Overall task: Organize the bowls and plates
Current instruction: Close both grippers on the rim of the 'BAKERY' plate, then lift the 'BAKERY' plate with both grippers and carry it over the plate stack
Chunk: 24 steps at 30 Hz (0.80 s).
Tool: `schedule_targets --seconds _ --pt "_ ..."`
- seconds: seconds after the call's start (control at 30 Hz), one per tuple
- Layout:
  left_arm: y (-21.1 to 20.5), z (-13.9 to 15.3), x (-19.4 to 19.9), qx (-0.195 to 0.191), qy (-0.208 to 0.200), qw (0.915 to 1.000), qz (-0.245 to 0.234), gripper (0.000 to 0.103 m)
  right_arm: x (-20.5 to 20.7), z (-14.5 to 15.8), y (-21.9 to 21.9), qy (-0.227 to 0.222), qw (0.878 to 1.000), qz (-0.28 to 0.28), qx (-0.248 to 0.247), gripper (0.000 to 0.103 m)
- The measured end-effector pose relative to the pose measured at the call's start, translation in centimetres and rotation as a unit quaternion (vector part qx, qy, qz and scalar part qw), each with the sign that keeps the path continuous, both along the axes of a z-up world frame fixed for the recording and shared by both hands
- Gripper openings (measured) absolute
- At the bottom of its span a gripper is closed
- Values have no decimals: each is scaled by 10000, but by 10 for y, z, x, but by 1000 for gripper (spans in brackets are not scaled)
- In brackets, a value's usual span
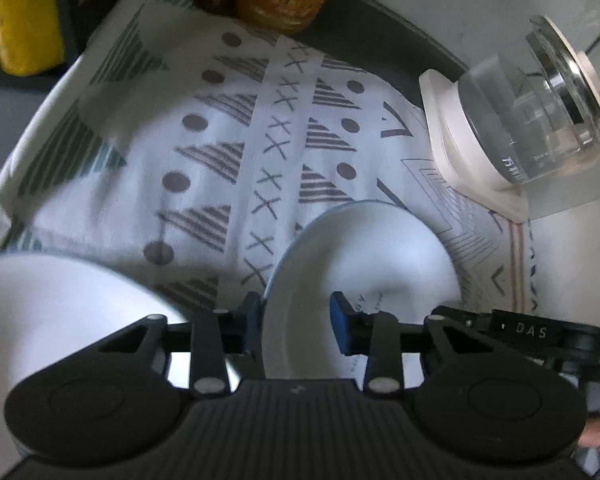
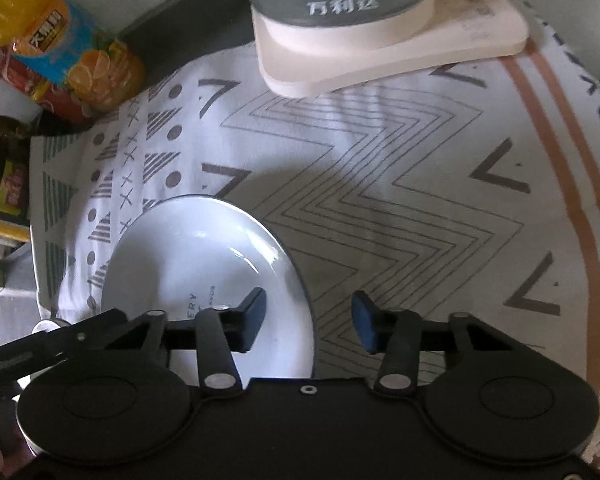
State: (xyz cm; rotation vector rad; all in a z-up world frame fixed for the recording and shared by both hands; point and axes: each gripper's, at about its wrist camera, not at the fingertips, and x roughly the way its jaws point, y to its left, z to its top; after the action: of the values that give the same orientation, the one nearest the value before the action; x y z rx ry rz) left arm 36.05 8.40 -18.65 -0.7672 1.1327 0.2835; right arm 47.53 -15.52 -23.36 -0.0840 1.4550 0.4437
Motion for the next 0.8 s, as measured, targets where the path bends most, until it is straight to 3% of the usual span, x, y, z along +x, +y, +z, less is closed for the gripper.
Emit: schedule_targets --seconds 0.07,0.27,0.5,0.8 --pt "2 -3 2 21 68 10000 5 26 4 -4 1 96 10000 4 -15 36" --pt "8 -7 8 54 180 9998 -67 13 8 -9 10 175 9994 277 -91 29" --pt "12 -8 8 52 89 9999 -39 11 11 -11 26 100 9975 658 -224 25" --pt "29 -9 10 -243 -32 9995 209 11 21 -10 26 -85 9990 437 97 22"
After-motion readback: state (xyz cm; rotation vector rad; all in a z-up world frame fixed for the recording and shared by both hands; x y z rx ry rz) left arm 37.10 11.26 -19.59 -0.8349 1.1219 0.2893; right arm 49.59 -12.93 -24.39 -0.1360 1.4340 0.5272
